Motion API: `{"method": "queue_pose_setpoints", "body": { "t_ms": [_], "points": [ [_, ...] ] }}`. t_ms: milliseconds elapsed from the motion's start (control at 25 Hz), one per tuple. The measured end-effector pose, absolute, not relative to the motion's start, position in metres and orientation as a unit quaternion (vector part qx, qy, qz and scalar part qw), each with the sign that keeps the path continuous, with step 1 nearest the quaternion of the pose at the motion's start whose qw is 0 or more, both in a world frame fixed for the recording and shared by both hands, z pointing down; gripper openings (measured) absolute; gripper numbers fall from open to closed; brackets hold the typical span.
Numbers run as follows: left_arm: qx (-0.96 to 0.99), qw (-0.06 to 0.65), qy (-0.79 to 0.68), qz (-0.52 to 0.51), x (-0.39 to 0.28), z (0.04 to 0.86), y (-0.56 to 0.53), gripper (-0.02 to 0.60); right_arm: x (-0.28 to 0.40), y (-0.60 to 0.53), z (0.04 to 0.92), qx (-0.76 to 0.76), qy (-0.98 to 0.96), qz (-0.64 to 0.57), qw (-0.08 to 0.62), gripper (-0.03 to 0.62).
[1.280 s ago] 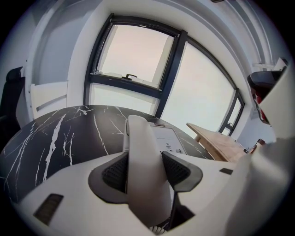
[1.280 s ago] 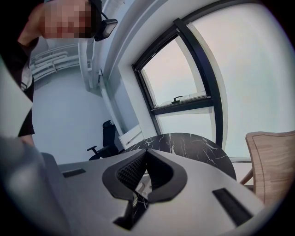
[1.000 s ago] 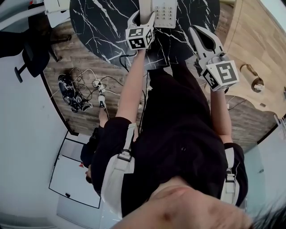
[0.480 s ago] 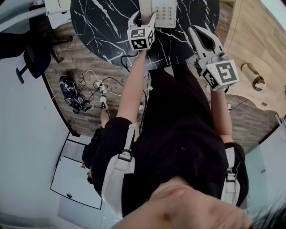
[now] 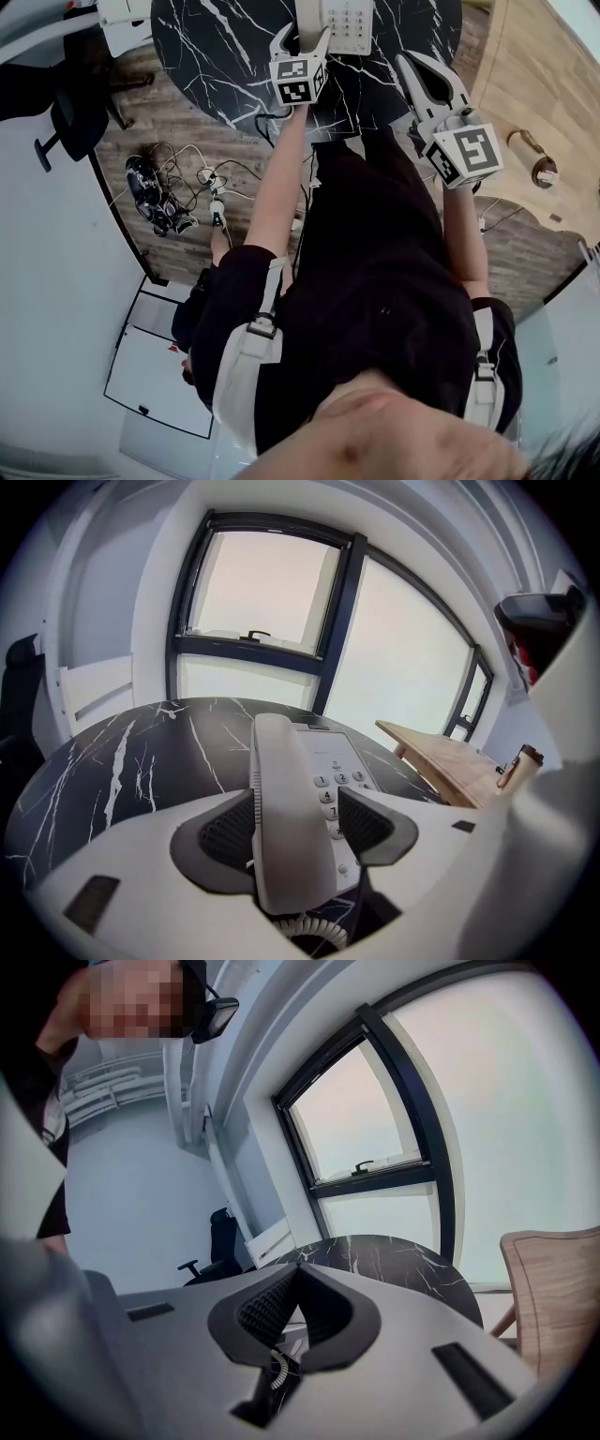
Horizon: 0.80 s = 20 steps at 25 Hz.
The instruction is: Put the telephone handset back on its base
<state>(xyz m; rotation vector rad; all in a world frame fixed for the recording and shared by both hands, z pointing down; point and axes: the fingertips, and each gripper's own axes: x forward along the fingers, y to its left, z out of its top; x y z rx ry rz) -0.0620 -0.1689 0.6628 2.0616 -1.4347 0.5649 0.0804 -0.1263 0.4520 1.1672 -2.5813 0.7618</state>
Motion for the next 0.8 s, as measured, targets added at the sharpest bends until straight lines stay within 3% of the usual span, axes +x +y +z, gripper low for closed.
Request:
{"method": "queue_pose_setpoints", "body": {
  "t_ms": [360, 800],
  "points": [
    [0.788, 0.255, -0.526, 0.196, -0.062, 0.629, -0.149, 0.291, 0.076, -0.108, 0.432, 0.409, -0.877, 0.239, 0.081, 0.029],
    [0.827, 0.212, -0.489, 0.180, -0.057, 0.576, -0.093, 0.244, 0.068, -0.064, 0.406, 0.444, -0.868, 0.217, 0.053, 0.029]
  ]
}}
